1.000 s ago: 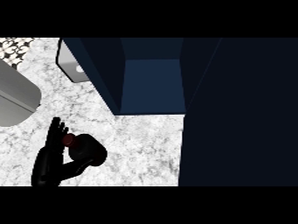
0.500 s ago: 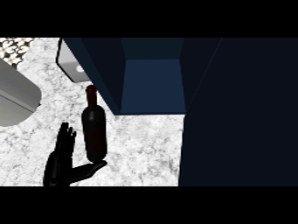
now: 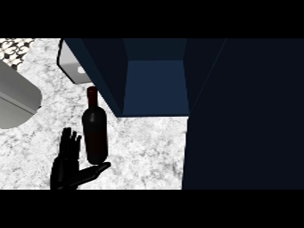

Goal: Pick up the wine, place it into the cabinet and close the cabinet

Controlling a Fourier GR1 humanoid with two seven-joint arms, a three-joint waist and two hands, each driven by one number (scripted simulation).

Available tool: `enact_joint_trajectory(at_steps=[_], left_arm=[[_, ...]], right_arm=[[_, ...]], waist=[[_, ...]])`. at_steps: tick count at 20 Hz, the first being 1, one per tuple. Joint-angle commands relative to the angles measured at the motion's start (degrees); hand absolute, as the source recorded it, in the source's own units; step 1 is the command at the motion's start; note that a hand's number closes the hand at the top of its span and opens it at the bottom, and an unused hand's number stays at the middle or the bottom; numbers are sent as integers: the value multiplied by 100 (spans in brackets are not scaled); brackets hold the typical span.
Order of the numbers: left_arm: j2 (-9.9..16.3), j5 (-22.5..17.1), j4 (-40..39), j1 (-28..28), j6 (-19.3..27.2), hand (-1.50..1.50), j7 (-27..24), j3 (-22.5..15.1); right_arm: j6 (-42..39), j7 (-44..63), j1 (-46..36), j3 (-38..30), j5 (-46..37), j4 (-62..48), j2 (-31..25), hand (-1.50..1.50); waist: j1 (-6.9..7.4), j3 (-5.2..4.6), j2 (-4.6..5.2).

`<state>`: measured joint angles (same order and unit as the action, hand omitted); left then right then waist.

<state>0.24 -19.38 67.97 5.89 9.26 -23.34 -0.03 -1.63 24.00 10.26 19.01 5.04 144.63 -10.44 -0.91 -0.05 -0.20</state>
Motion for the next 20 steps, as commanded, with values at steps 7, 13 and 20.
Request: enact_joint_trajectory(at_steps=[7,13,20], left_arm=[[-23,-696,-863,-591,-281,-150,-481,74],[-23,-655,-973,-866,-182,150,-545,39],[-23,-678,-1128,-1119,372,150,-783,-503]], right_arm=[[146,676,174,248,183,1249,59,-150],[-38,719,317,-313,704,1506,-202,-150],[20,646,198,-186,552,1303,-30,-150]], waist=[[10,-1,7],[2,6,3],[-5,4,4]])
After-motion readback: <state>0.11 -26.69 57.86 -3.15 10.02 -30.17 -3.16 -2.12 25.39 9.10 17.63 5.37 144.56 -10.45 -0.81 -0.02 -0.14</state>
